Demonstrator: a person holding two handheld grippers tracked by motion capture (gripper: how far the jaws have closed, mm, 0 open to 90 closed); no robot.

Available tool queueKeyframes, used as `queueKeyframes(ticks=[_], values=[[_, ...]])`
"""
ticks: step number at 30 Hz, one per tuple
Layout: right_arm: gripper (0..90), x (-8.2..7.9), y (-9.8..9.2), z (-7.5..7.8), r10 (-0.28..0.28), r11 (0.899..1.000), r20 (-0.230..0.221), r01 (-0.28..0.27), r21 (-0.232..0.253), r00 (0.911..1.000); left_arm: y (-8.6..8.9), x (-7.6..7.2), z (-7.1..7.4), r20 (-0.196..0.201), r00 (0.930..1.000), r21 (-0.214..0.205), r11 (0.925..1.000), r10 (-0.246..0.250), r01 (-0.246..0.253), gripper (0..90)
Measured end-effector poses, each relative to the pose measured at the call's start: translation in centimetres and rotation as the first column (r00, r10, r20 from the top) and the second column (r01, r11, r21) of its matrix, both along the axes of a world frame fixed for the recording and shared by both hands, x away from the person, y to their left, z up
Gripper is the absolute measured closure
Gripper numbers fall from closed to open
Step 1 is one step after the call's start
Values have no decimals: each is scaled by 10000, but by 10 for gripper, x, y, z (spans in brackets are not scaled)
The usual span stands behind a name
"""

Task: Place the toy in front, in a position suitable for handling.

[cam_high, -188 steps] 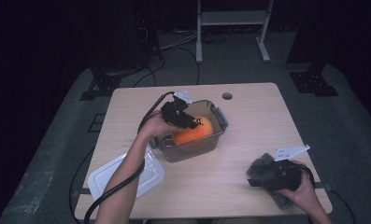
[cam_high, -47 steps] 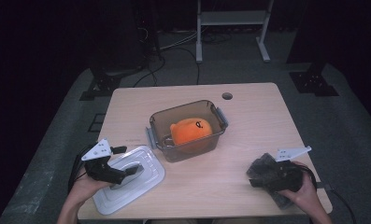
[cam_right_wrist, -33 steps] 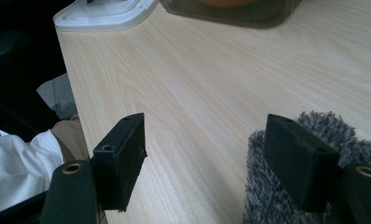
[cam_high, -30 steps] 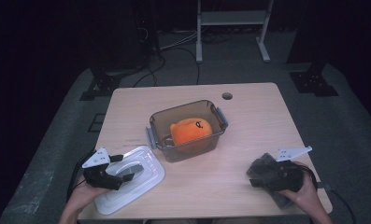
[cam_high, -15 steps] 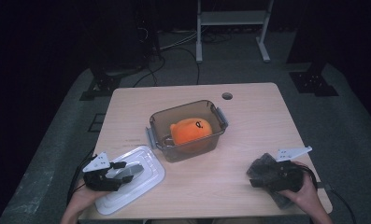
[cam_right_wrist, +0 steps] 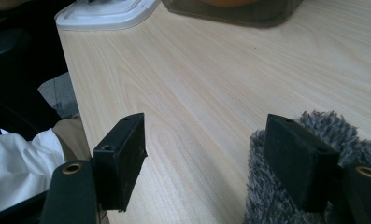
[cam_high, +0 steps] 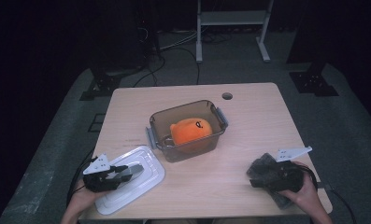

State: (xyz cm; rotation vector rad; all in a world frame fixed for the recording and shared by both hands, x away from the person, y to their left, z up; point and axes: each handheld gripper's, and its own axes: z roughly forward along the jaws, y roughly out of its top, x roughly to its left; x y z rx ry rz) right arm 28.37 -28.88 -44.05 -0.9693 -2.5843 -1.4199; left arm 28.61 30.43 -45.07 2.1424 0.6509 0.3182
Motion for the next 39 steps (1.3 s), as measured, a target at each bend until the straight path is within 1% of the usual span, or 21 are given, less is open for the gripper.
queueKeyframes(ticks=[11, 19, 25, 29, 39], values=[[290, 0, 0, 0, 7, 10000, -1, -7, 0, 10000, -1, 0, -1, 95, 10000, 142, 9999, 20, -21, 658], [290, 0, 0, 0, 11, 10000, 3, -11, 7, 10000, -2, 0, 1, 127, 9999, 261, 9997, 24, -28, 663], [290, 0, 0, 0, 15, 10000, -1, -15, 11, 10000, -3, -1, 2, 33, 10000, 309, 9995, 16, -17, 665], [290, 0, 0, 0, 7, 10000, 4, -7, 18, 10000, -2, -2, 5, -56, 10000, 311, 9995, -5, 6, 665], [290, 0, 0, 0, 7, 10000, 24, -7, 21, 10000, -2, -7, 16, -14, 9999, 359, 9993, -130, 130, 666]])
